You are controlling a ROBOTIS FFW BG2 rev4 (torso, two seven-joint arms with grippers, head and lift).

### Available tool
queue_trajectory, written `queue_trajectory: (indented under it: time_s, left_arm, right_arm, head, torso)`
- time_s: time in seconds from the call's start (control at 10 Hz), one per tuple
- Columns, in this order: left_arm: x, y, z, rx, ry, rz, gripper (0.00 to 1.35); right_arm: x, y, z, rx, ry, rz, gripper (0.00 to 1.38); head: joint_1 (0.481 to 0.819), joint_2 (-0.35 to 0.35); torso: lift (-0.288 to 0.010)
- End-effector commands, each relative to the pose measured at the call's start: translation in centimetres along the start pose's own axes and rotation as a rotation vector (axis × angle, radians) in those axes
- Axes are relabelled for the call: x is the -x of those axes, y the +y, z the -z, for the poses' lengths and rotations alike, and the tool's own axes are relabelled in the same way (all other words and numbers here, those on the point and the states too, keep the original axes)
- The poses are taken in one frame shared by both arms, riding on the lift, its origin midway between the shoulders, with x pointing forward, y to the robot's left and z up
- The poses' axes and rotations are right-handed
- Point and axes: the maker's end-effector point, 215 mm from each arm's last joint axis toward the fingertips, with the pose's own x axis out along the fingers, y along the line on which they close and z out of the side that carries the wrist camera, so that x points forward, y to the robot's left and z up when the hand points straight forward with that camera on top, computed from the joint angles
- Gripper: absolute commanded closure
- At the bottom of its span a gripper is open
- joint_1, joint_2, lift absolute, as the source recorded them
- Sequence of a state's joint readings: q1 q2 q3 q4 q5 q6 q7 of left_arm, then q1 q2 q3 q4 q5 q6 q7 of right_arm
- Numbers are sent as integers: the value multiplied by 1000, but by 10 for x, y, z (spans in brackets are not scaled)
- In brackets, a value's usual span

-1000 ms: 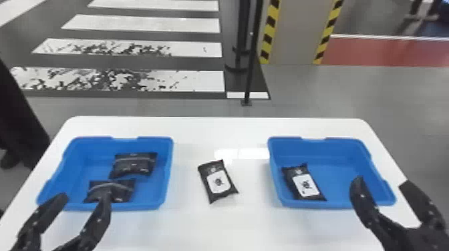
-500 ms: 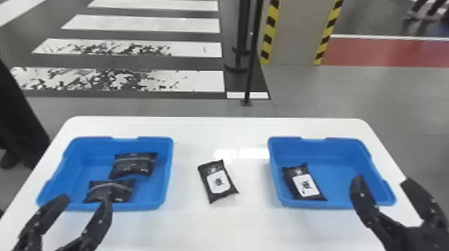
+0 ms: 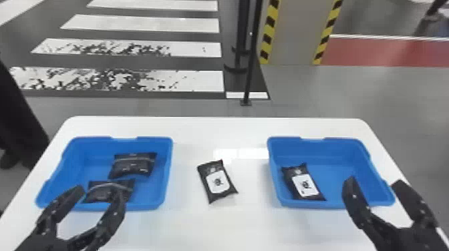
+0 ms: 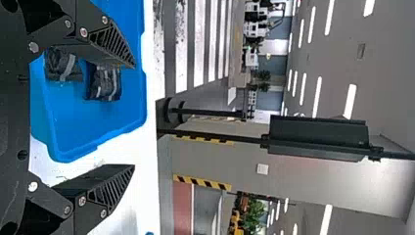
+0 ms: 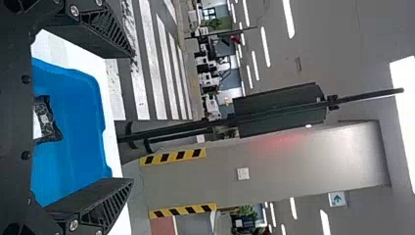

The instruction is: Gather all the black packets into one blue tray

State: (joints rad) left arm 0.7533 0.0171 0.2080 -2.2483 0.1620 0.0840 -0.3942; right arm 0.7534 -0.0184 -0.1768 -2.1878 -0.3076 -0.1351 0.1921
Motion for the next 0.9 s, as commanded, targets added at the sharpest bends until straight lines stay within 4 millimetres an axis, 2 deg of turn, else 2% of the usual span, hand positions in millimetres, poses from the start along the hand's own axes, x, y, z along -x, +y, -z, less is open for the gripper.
queue_trajectory:
  time_s: [0.0,0.2,0.3,0.5,0.6,0.8]
  left_arm:
    - [-15,-12,1,-2,20,38,328]
    - [-38,-18,12,-12,94,61,329]
    - [-47,-14,14,-24,120,56,323]
    - [-64,-11,44,18,226,85,312]
    - [-79,-14,50,19,245,112,312]
    - [-113,-40,43,-10,225,182,306]
  right_arm:
    - [0,4,4,-9,5,-6,117]
    - [-1,5,3,-8,3,-12,117]
    - [-2,5,3,-8,3,-13,117]
    - [-5,7,4,-17,0,-18,117]
    - [-6,9,4,-18,-2,-21,117]
    - [-5,8,5,-18,0,-20,117]
  head:
    - [695,-61]
    - [695,-80]
    - [695,-85]
    - [695,-88]
    - [695,-88]
    - [695,-96]
  torso:
    - [-110]
    - [-110]
    - [-110]
    - [-110]
    - [-110]
    - [-110]
